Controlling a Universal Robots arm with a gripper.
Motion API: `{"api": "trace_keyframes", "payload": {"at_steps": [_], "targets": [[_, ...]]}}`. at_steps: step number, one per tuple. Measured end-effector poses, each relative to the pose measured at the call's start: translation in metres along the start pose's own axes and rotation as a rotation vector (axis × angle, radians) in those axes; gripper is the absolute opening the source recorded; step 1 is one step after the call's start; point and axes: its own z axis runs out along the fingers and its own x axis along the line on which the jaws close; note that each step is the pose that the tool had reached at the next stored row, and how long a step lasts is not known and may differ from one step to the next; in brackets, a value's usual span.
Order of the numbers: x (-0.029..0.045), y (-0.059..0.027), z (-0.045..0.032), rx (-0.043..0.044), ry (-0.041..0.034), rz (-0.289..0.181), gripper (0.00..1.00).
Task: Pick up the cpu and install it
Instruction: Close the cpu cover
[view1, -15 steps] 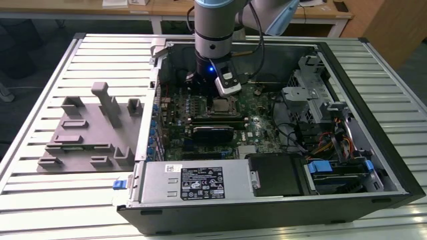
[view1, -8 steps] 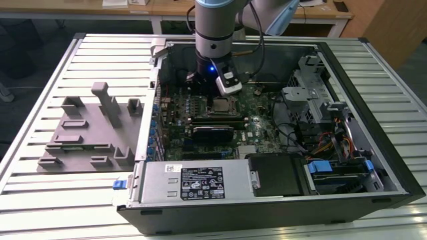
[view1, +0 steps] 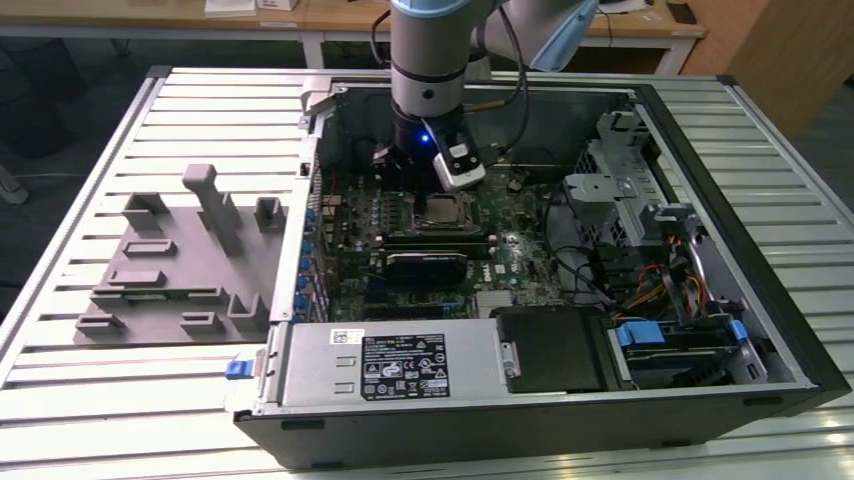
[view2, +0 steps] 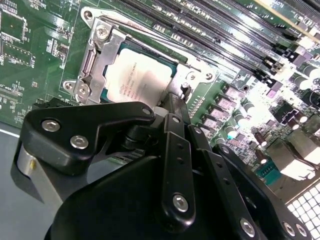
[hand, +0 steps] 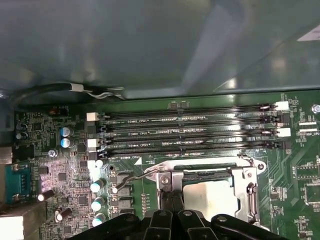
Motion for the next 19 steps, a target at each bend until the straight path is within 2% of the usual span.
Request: {"api": "trace_keyframes", "payload": {"at_steps": [19], "targets": [[-0.0051, 0.0005, 0.0006, 0.0, 0.0001, -0.003, 0.11]]}}
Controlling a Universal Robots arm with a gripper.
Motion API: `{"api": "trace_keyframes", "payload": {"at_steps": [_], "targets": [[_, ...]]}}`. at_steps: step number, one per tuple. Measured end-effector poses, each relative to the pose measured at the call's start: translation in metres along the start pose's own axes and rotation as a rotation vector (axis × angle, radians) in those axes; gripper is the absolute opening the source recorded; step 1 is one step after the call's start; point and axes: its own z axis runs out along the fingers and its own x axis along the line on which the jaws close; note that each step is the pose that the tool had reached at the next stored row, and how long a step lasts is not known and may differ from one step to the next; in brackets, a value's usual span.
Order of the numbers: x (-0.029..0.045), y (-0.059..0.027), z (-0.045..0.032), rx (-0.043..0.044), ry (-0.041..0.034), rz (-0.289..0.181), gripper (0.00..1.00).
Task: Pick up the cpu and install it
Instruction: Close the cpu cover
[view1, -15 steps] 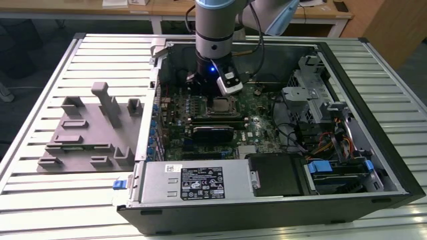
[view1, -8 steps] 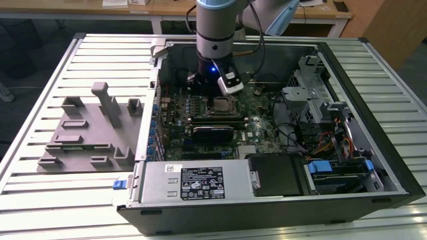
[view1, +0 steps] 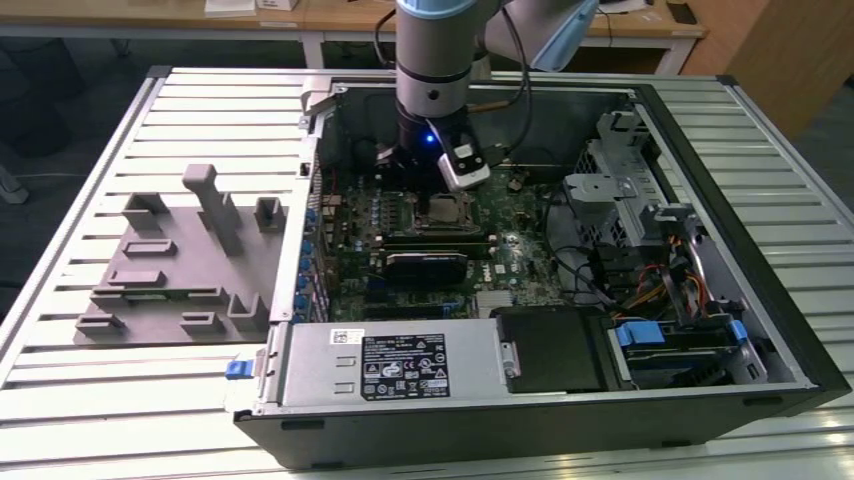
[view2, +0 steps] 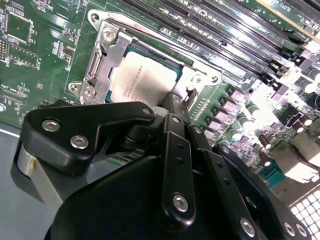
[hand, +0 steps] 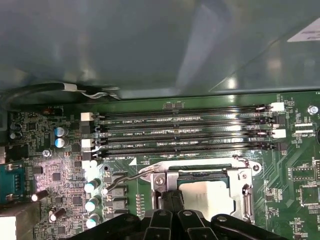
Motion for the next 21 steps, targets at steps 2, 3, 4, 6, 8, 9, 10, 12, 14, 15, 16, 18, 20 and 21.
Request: {"api": "trace_keyframes", "payload": {"at_steps": [2, 3, 4, 6, 8, 9, 10, 12, 14, 15, 16, 18, 20, 21], "targets": [[-0.001, 0.0001, 0.0, 0.0, 0.0, 0.0, 0.11], [-0.0011, 0.0001, 0.0, 0.0, -0.0001, 0.0, 0.11], [-0.0011, 0.0001, 0.0, 0.0, -0.0001, 0.0, 0.11], [-0.0011, 0.0001, -0.0007, 0.0002, 0.0001, 0.0, 0.11], [-0.0011, 0.0002, -0.0027, 0.0, 0.0, 0.0, 0.11], [-0.0011, 0.0002, -0.004, 0.0, 0.0, 0.0, 0.11], [-0.0011, 0.0003, -0.0054, 0.0, 0.0, 0.0, 0.11], [-0.0011, 0.0004, -0.0088, -0.0001, -0.0001, 0.0, 0.11], [-0.0011, 0.0006, -0.0121, -0.0001, -0.0001, 0.0, 0.11], [-0.0011, 0.0007, -0.0139, -0.0001, -0.0001, 0.0, 0.11], [-0.001, 0.0007, -0.0156, -0.0001, -0.0002, 0.0, 0.11], [-0.001, 0.0008, -0.0187, 0.0, -0.0001, 0.0, 0.11], [-0.001, 0.0009, -0.0206, 0.0, -0.0002, 0.0, 0.11], [-0.001, 0.001, -0.0207, -0.0002, -0.0003, 0.0, 0.11]]}}
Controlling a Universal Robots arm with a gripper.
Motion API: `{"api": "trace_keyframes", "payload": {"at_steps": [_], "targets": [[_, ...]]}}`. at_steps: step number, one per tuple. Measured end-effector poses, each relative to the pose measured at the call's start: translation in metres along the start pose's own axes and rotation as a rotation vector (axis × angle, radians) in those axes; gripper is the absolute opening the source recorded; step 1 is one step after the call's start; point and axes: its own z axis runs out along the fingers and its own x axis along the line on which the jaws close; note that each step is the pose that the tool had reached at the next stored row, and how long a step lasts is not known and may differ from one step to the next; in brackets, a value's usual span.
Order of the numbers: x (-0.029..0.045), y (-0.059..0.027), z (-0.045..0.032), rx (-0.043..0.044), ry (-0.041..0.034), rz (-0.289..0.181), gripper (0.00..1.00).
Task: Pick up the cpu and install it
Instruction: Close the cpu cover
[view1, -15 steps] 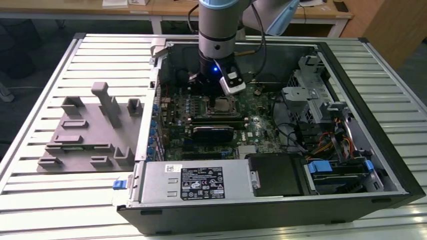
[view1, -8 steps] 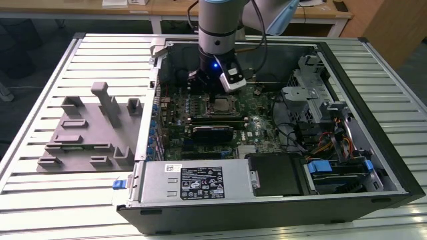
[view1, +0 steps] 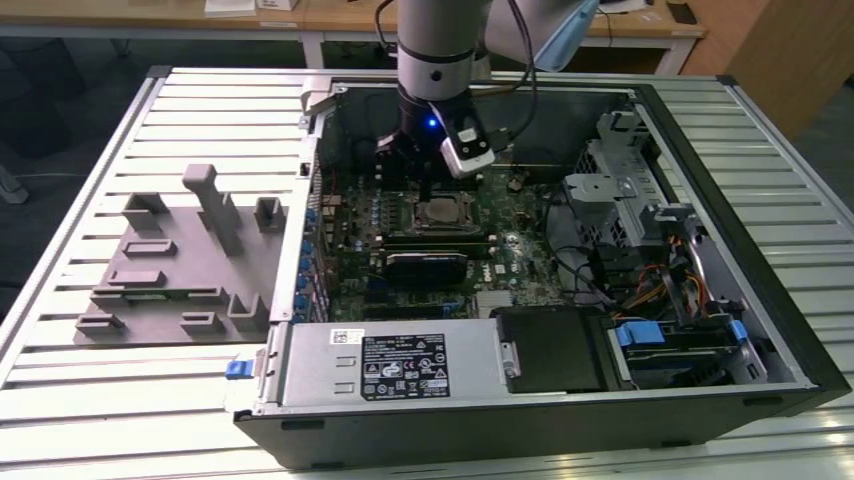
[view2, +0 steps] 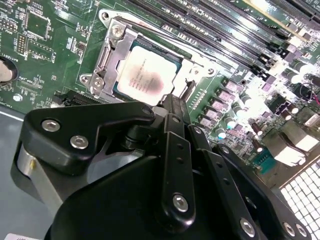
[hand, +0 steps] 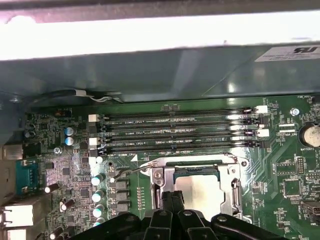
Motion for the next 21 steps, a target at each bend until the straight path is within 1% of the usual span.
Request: {"api": "trace_keyframes", "payload": {"at_steps": [5, 7, 10, 16, 18, 21], "targets": [[-0.0001, 0.0, -0.0003, 0.0001, 0.0001, 0.0, 0.11], [-0.0022, 0.0002, -0.0004, 0.0004, 0.0002, 0.0, 0.11], [-0.0077, 0.0006, -0.0003, 0.0003, 0.0, 0.0, 0.11], [-0.0266, 0.0022, -0.0003, 0.0004, 0.0, 0.0, 0.11], [-0.0287, 0.0023, -0.0002, 0.0006, 0.0, 0.0, 0.11], [-0.029, 0.0014, -0.0002, 0.0009, 0.0, 0.0, 0.11]]}}
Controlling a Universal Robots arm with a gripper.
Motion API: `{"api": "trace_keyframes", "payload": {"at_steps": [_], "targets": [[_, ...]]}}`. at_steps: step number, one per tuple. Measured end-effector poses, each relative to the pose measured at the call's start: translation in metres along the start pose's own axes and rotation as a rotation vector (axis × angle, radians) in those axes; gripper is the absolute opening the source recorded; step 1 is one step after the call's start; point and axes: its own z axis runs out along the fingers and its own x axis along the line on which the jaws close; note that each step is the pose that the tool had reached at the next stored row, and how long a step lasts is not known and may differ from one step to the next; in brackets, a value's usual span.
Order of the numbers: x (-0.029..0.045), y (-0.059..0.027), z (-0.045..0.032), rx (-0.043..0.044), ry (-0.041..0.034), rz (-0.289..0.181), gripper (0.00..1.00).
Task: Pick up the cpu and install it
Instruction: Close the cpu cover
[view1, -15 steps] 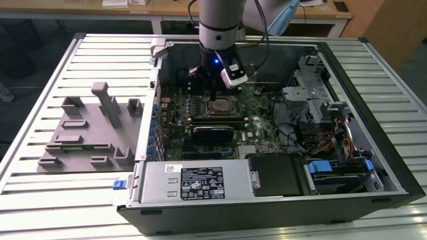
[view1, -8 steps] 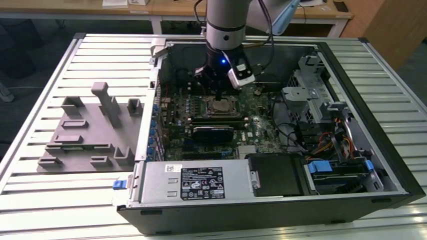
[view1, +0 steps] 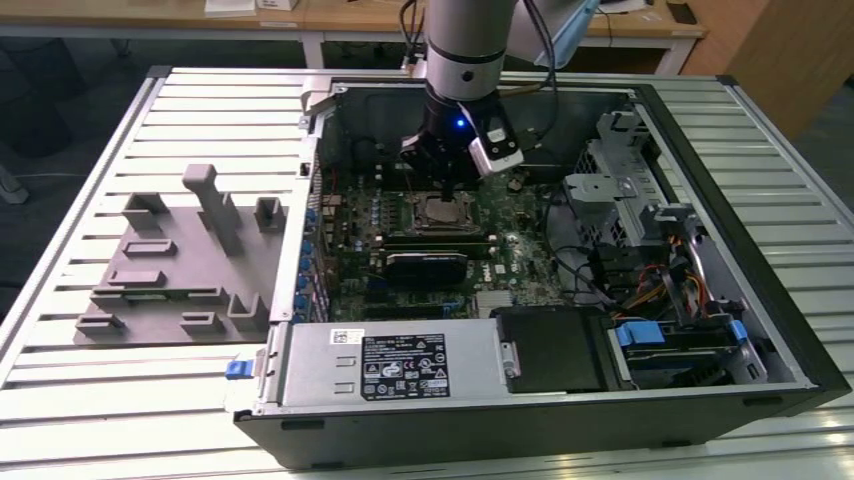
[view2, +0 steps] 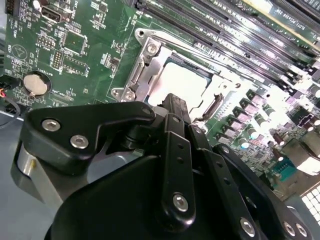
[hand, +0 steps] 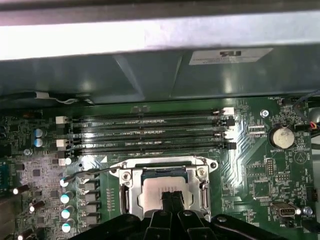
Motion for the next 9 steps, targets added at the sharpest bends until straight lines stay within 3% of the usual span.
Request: {"api": "trace_keyframes", "payload": {"at_steps": [9], "targets": [[-0.0003, -0.0059, -0.0001, -0.0001, -0.0001, 0.0, 0.11]]}}
